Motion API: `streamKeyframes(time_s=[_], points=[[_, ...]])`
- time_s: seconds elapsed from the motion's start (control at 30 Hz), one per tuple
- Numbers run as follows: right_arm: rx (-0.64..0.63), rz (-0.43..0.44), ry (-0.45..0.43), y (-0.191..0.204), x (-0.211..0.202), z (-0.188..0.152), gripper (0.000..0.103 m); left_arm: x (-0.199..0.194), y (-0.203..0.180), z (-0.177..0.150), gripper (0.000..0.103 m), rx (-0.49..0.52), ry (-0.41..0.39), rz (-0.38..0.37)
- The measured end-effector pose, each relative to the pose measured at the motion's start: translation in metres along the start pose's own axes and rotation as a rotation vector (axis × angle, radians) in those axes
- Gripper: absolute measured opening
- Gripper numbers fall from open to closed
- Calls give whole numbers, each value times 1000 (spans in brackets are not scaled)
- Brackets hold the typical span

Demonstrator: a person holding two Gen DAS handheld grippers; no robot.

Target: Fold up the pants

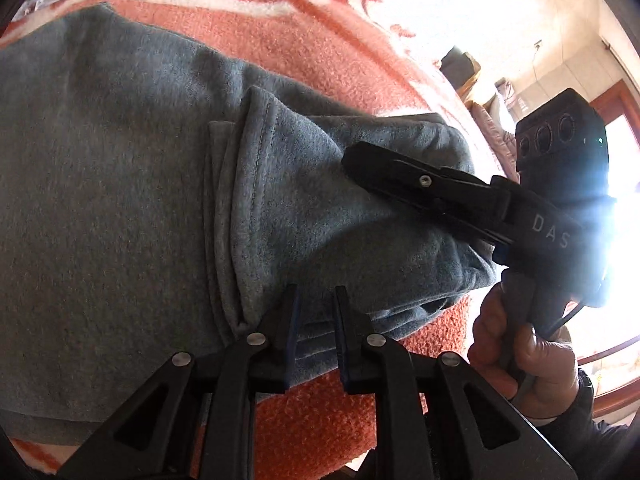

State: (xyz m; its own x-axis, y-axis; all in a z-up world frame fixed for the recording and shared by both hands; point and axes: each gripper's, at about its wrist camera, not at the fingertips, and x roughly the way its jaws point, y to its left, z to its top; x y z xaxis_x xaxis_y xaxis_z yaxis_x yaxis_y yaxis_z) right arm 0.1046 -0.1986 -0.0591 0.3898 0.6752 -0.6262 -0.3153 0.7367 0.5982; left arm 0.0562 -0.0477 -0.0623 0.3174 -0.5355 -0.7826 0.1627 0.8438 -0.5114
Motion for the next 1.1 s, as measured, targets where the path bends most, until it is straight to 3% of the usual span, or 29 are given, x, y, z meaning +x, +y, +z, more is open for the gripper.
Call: streamKeyframes(time_s=[0.3, 0.37, 0.5, 0.63, 1.03, 1.1], points=[[-34, 25, -26, 21, -10, 10, 39, -26, 15, -9, 16, -74, -49, 11], [-49, 30, -24, 29, -9, 11, 45, -37, 17, -12, 16, -93, -70, 13], [-97, 41, -12, 45, -6, 12, 47, -67, 27, -20, 33, -129, -135, 67], [-135, 59, 10, 63, 2, 10, 47, -95, 45, -29, 33, -181, -184, 94], [-258, 114, 112, 123, 44, 7, 47, -182, 120, -80, 33, -428, -351, 198], [-285, 125, 129, 135, 53, 9, 48, -196, 135, -91, 39, -486, -377, 203]])
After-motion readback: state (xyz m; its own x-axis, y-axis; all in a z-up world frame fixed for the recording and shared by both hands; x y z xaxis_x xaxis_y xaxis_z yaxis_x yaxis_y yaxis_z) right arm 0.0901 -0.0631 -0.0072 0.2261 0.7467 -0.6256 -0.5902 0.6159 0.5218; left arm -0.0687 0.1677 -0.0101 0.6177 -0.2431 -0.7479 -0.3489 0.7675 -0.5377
